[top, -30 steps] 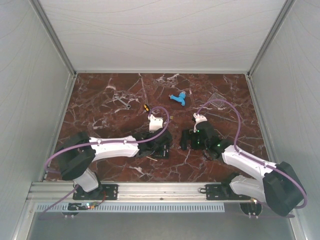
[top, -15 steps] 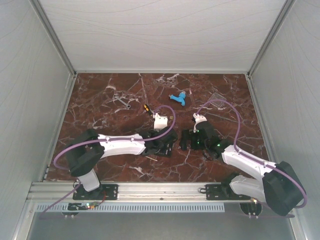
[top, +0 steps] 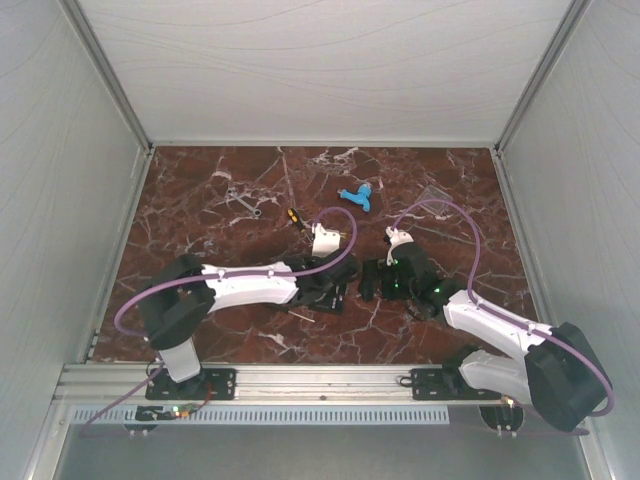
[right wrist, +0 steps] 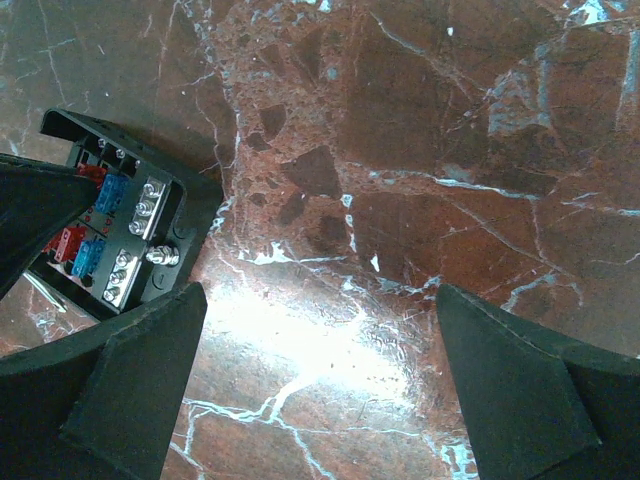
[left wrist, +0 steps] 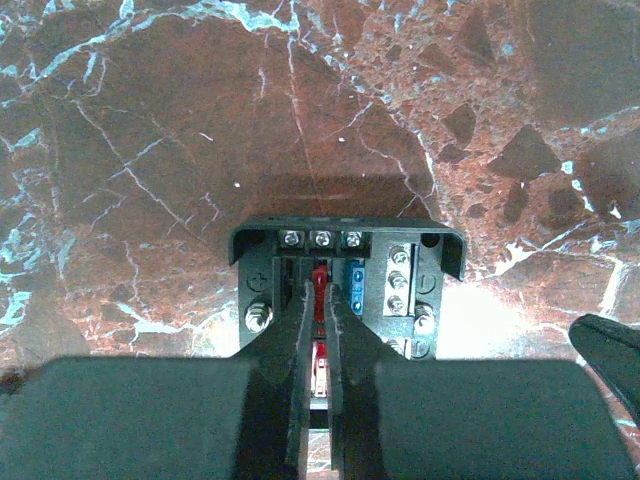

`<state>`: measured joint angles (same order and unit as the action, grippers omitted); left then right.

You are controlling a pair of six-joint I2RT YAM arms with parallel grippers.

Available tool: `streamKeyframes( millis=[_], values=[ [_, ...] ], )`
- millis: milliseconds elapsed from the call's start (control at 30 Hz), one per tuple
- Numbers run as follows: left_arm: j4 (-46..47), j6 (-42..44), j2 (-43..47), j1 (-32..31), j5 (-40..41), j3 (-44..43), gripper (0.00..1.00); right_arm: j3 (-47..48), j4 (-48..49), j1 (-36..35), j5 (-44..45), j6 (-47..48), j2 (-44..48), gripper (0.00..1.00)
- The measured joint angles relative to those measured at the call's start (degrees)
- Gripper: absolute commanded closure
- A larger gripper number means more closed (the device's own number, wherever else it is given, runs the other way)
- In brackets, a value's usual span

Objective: Snap on the fuse box
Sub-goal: Install the fuse at the fuse box base.

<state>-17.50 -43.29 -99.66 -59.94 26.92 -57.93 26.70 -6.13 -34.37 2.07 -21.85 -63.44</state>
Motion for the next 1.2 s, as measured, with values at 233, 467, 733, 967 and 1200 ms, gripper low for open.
streamKeyframes(
  millis=[233, 467, 733, 967, 1200],
  values=[
    [-3.82, 1.16, -2.56, 0.26, -0.55, -3.63, 1.00, 0.00, 0.00, 0.00, -0.39, 0.00, 0.00, 0.02],
    [-2.78, 1.36, -3.06, 2.03, -2.89, -2.91, 1.00, 0.00, 0.00, 0.00, -0.55, 0.00, 0.00, 0.02],
    [2.73, 1.70, -5.79, 3.37, -4.90, -4.35, 1.00, 0.00, 0.02, 0.00, -0.81, 0.00, 0.00, 0.02],
    [5.77, 1.62, -5.70, 3.58, -5.33, -4.83, 0.95, 0.00, 0.02, 0.00, -0.85, 0.00, -0.31, 0.02],
    [1.57, 1.29, -3.06, 2.84, -6.38, -4.00, 0.78, 0.00, 0.09, 0.02, -0.87, 0.00, -0.33, 0.02]
  ],
)
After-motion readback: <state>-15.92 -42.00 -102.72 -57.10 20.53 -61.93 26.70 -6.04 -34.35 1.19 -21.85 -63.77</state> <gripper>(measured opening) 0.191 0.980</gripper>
